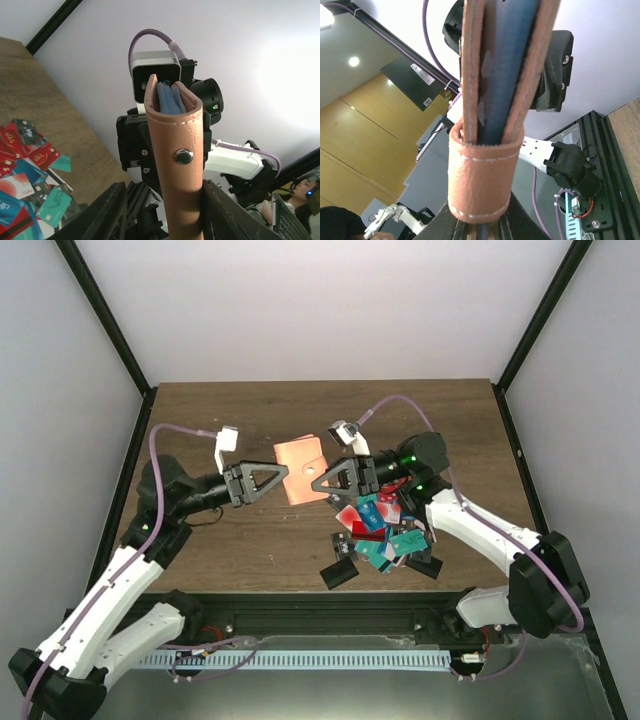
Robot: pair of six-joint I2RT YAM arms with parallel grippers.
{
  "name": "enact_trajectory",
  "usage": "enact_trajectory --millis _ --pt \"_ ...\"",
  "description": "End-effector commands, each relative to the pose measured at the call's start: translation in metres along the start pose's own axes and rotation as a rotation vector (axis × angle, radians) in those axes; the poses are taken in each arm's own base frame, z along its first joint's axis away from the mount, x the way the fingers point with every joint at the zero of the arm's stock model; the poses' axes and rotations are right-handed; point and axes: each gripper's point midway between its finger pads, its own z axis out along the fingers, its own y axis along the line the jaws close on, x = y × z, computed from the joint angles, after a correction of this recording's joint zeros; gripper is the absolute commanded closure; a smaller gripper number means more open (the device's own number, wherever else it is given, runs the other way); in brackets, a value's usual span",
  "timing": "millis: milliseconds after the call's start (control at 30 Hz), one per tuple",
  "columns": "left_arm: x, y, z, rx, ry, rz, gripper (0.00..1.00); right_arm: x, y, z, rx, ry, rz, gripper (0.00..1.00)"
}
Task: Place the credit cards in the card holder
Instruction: Open the card holder at the center of the board.
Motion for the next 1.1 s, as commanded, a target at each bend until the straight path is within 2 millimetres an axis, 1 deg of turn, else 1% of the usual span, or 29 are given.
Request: enact_trajectory --millis 0,100,200,267,300,333,400,433,467,500,533,567,600,667,700,767,933,1000,1067 --pt "-0.002 -0.008 0.001 0.071 -0.012 0.02 0.62 -0.008 0.022 0.003 -0.05 0.022 -0.081 0.99" --pt "-0.002 -0.009 0.004 0.094 -0.011 0.021 0.75 -0.008 0.022 0.007 -0.06 0.035 -0.076 0.99" --pt "-0.004 -0.009 0.008 0.108 -0.002 0.019 0.82 -0.009 0.02 0.01 -0.062 0.044 -0.067 0.99" --pt "-0.004 -0.008 0.009 0.11 0.005 0.017 0.93 -0.01 0.017 0.011 -0.054 0.043 -0.051 0.99" --pt "-0.004 -0.007 0.009 0.104 0.003 0.015 0.96 -0.01 0.013 0.011 -0.044 0.043 -0.039 0.98" --pt "-0.004 -0.006 0.009 0.094 -0.001 0.011 0.96 -0.011 0.009 0.011 -0.03 0.046 -0.019 0.96" --pt "-0.005 0.0 0.008 0.057 -0.006 -0.001 0.96 -0.013 0.001 0.011 0.011 0.048 -0.003 0.85" --pt "-0.005 0.003 0.008 0.031 -0.008 -0.007 0.96 -0.016 -0.003 0.01 0.045 0.042 -0.037 0.72" --pt "-0.005 0.007 0.007 0.0 -0.007 -0.012 0.96 -0.02 -0.01 0.008 0.099 0.029 -0.035 0.58" --pt "-0.005 0.011 0.006 -0.031 -0.005 -0.016 0.96 -0.017 -0.023 0.004 0.181 0.022 0.021 0.46" --pt "-0.005 0.013 0.004 -0.058 -0.006 -0.014 0.96 -0.021 -0.027 -0.002 0.252 -0.001 0.003 0.33" --pt "-0.005 0.015 0.003 -0.084 -0.005 -0.015 0.96 -0.023 -0.034 -0.009 0.329 -0.021 0.005 0.24" --pt "-0.004 0.019 0.0 -0.12 -0.002 -0.026 0.96 -0.024 -0.042 -0.017 0.405 -0.041 0.007 0.17" --pt "-0.003 0.029 -0.006 -0.214 0.001 -0.036 0.96 -0.02 -0.056 -0.032 0.541 -0.061 0.008 0.08" --pt "-0.002 0.035 -0.009 -0.26 0.007 -0.038 0.96 -0.017 -0.061 -0.038 0.598 -0.064 0.001 0.02" --pt "0.002 0.045 -0.014 -0.337 0.027 -0.036 0.96 -0.011 -0.066 -0.048 0.676 -0.063 -0.005 0.0" --pt "0.011 0.061 -0.026 -0.453 0.07 -0.012 0.96 -0.009 -0.065 -0.059 0.762 -0.074 -0.029 0.0" --pt "0.014 0.067 -0.026 -0.476 0.09 -0.021 0.96 -0.008 -0.066 -0.059 0.782 -0.068 -0.03 0.0" --pt "0.017 0.071 -0.026 -0.493 0.111 -0.027 0.96 -0.008 -0.067 -0.055 0.801 -0.061 -0.038 0.0"
